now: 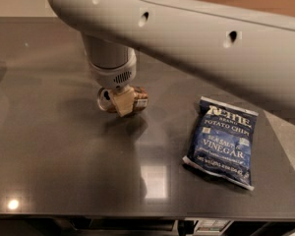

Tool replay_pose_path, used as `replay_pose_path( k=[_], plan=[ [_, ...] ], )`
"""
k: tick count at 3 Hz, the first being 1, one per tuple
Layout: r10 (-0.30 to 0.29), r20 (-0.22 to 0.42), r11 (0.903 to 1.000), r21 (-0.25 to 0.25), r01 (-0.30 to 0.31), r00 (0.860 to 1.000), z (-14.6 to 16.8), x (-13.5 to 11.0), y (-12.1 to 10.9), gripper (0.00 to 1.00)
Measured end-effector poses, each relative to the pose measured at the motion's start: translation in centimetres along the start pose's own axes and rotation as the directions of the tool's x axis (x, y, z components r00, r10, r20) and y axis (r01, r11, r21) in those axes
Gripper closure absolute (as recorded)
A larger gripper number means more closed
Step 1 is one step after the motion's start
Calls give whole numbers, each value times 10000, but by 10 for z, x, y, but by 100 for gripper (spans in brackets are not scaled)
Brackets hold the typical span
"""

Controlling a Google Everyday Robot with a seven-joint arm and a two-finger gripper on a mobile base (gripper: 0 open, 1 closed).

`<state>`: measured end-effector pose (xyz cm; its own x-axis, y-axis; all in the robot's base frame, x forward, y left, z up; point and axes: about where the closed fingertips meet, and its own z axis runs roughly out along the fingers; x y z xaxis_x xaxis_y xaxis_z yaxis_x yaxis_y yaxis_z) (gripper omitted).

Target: Knock orange can over

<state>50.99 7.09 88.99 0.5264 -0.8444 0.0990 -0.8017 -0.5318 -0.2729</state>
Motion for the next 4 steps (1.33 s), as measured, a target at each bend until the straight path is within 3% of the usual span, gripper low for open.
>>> replay_pose_path(
  k=[1, 2, 3, 4],
  plan=[
    [-609, -812, 9981, -44, 608, 9948, 9, 9, -3, 59],
    [-1004, -1151, 9949, -207, 986, 9883, 15, 16, 0, 36],
    [-1006, -1152, 9949, -167, 993, 9882, 14, 16, -1, 13],
    [-1009, -1155, 9949, -133, 1001, 9882, 13, 16, -1, 0]
  ],
)
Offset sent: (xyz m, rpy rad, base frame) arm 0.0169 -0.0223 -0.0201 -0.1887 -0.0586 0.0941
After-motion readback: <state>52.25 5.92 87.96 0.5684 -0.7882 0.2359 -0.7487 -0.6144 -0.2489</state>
